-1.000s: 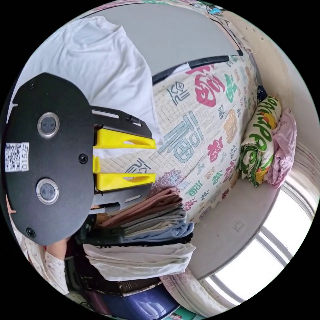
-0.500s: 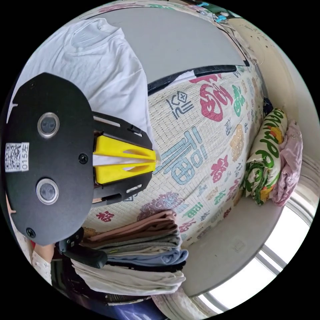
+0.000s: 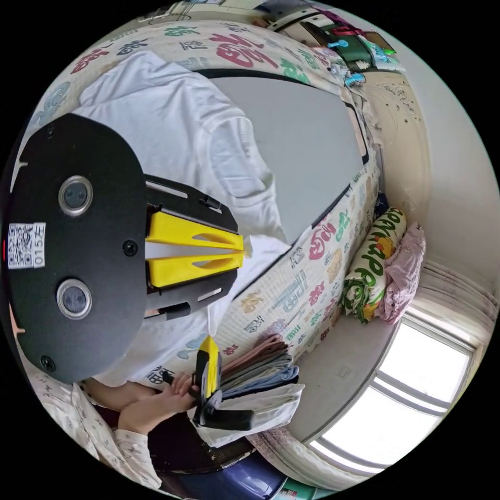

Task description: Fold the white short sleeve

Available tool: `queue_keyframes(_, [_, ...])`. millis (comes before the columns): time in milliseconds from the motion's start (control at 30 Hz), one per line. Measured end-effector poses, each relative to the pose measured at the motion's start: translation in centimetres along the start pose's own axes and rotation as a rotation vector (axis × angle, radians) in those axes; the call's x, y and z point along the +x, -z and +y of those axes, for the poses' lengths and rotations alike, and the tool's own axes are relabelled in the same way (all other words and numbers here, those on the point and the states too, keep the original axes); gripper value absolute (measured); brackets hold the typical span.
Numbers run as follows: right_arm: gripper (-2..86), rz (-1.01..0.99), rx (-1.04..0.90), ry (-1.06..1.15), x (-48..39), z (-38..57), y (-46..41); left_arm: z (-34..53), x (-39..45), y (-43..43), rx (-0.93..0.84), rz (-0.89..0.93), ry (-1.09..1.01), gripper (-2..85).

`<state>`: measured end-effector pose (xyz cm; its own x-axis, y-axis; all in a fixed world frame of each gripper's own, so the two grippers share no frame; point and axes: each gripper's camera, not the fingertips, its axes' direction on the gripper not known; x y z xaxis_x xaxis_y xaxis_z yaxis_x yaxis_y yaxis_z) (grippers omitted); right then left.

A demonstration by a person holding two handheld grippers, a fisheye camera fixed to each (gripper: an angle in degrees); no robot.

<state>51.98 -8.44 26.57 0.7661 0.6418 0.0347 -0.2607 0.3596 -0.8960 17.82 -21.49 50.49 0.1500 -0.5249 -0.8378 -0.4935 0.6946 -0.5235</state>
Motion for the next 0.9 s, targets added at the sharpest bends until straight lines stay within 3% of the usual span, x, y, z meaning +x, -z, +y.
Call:
queue_keyframes(133, [4.3, -0.044, -0.158, 0.077, -0.2, 0.8, -3.6, 3.6, -3.2, -1.2, -0.166, -0.008, 0.038, 5.7])
queue_keyframes(233, [8.4, -0.043, -0.128, 0.075, 0.9, 1.2, -3.6, 4.5, -2.1, 0.4, -0.117, -0.015, -0.026, 7.3])
queue_keyframes(400, [9.4, 0.132, -0.106, 0.069, 2.5, 1.9, -5.7, 3.9, 5.4, -0.4, -0.089, 0.041, -0.255, 8.1])
queue_keyframes(467, [9.2, 0.129, -0.157, 0.100, 2.5, 2.1, -7.8, 3.9, 9.7, -3.4, -0.151, 0.133, -0.371, 8.3])
queue_keyframes(567, [8.4, 0.156, -0.171, 0.103, 2.4, 2.6, -10.0, 4.4, 13.2, -6.4, -0.184, 0.080, -0.452, 8.8])
queue_keyframes(900, [1.9, 0.221, -0.129, 0.021, 4.5, 3.9, -13.0, 7.0, 15.7, -7.9, -0.219, 0.033, -0.497, 1.2])
